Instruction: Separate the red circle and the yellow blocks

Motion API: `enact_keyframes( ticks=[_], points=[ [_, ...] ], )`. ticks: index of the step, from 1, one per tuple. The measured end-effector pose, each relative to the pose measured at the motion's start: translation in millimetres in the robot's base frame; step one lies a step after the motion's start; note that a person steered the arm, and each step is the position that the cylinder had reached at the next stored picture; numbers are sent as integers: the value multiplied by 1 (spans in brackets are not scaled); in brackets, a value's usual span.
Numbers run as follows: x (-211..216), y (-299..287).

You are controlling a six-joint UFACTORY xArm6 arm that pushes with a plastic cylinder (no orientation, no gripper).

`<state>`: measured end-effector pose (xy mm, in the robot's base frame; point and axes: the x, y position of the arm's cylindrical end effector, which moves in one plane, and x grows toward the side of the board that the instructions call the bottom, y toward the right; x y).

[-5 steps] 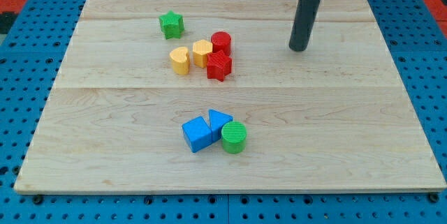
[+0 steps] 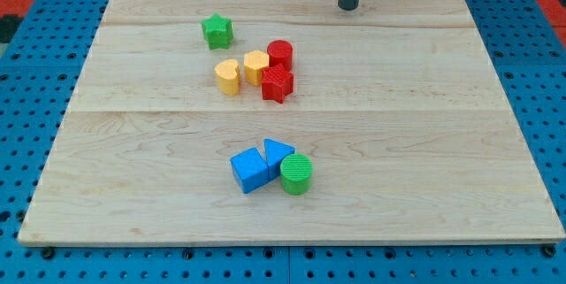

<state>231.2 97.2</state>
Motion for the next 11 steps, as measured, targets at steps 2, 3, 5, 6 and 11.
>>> enact_keyframes(
  ticks=[2, 3, 5, 6, 11],
  points=[
    [-3, -109],
    [-7, -110],
    [-7, -117],
    [-7, -123],
    [16, -196]
  ],
)
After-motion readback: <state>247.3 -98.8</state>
